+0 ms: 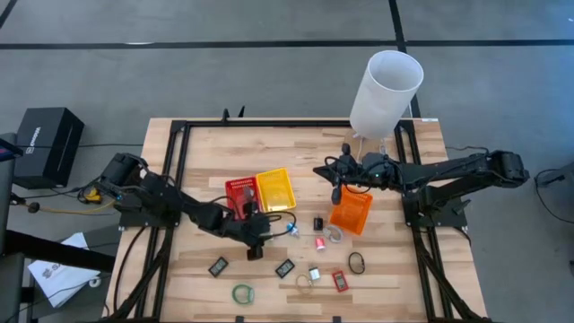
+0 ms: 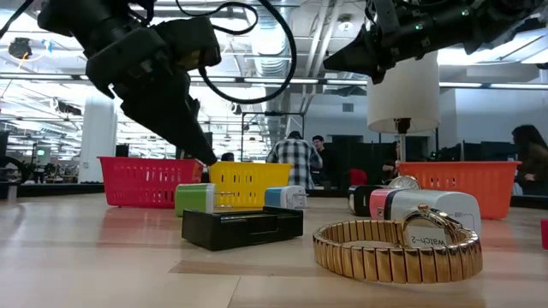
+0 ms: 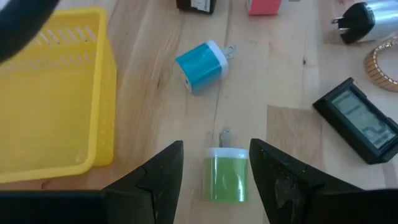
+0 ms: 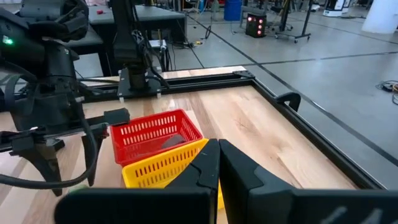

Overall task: Pick & Place Office items
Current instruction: Put the green charger adapter into the yellow bin, then put the white wrist watch into the red bin

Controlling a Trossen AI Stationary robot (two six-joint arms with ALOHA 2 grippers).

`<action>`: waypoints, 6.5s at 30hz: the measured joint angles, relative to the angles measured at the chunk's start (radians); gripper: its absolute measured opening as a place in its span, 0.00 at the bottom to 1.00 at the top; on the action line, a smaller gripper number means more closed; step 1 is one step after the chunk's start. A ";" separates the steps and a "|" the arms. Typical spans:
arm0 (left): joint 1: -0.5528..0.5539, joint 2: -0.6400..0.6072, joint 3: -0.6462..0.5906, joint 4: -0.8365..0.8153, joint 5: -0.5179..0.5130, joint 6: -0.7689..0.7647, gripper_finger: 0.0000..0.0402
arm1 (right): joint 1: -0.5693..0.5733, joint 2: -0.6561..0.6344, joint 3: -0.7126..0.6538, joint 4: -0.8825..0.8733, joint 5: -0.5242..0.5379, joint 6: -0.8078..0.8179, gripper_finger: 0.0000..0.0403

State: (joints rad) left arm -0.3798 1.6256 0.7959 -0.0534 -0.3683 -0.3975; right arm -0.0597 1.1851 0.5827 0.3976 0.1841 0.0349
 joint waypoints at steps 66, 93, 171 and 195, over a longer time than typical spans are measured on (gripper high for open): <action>0.158 0.074 0.094 0.035 -0.005 0.250 0.34 | 0.000 0.000 0.000 -0.002 0.000 0.000 0.00; 0.365 -0.167 -0.146 0.090 -0.079 0.278 0.34 | 0.000 0.000 0.000 -0.016 0.000 0.044 0.00; 0.306 -0.395 -0.177 0.376 -0.019 0.288 0.33 | 0.251 0.071 0.002 0.064 -0.002 -0.034 0.21; 0.349 -0.395 -0.177 0.403 -0.019 0.289 0.32 | 0.440 0.446 0.516 -0.980 -0.004 0.394 0.21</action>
State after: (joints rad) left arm -0.0311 1.2308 0.6193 0.3495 -0.3874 -0.1089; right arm 0.3803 1.6314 1.0988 -0.5823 0.1796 0.4286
